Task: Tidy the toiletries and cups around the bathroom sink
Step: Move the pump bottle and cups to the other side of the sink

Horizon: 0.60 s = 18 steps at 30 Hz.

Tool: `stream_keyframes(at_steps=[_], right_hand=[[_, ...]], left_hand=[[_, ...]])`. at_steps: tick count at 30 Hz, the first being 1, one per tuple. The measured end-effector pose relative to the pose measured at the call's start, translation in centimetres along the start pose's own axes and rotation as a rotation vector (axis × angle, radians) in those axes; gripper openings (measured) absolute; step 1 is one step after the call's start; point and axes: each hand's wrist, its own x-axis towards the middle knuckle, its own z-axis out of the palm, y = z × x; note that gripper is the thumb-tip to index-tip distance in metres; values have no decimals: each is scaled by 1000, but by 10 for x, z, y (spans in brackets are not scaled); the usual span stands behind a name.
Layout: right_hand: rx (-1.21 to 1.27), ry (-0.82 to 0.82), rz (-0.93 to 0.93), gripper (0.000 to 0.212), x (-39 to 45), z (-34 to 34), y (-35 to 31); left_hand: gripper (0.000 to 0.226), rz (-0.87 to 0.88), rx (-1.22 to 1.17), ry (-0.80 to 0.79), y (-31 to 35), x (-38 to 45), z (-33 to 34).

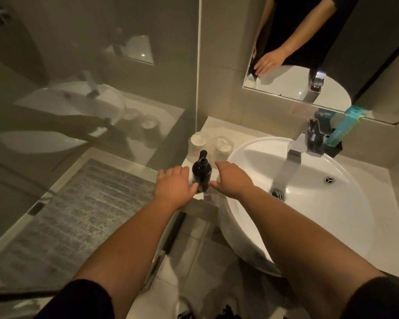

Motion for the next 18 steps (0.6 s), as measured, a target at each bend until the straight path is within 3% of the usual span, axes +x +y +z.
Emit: stream_keyframes(at_steps=[7,18], right_hand=[[11,-13,-81,51,24,8,2],[136,14,-60,45,34,13,6]], left_hand=[[57,-5,-55,-50,5,21,14],[36,5,-282,27,2,31,21]])
